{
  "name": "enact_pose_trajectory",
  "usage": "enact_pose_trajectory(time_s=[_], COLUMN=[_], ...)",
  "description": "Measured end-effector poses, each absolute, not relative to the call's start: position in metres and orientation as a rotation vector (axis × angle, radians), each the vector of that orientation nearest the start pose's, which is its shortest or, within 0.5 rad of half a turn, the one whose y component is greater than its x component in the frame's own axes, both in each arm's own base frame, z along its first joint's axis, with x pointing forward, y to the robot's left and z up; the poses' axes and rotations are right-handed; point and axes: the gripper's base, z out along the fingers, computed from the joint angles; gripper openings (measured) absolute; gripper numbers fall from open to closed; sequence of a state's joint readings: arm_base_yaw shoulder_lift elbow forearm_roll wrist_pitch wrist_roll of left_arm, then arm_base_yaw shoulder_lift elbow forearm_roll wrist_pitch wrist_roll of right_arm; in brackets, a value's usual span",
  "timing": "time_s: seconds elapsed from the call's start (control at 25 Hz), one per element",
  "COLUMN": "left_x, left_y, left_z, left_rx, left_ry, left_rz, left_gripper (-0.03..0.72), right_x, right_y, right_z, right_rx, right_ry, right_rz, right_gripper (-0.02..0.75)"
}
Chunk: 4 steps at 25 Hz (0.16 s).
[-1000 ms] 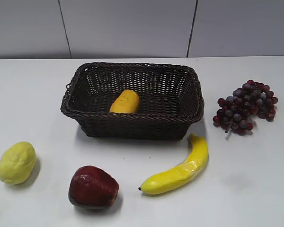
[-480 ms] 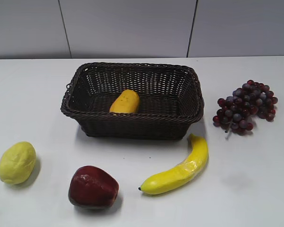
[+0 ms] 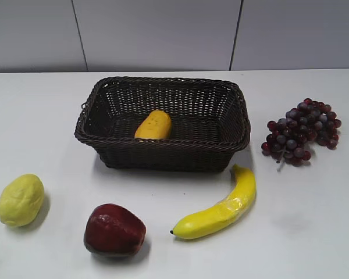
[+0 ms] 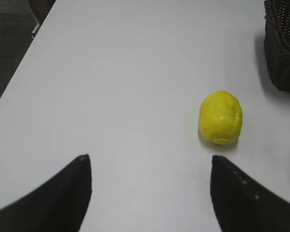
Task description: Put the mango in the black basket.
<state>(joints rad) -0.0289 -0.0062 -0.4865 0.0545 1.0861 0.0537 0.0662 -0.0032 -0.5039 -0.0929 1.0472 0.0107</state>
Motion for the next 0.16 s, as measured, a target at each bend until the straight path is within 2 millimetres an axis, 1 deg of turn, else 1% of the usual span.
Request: enact_pose_trajectory(time_s=[0.16], left_x=[-0.0053], left_y=[0.0045], left_z=[0.2715], left_rx=[0.083], left_ry=[2.075], left_rz=[0.080], left_gripper=[0.569], right_x=[-0.0050], right_y=[-0.0077], right_z=[0.2797], right_rx=[-0.052], right_ry=[2.020], right_rz=[-0.062], right_gripper=[0.498])
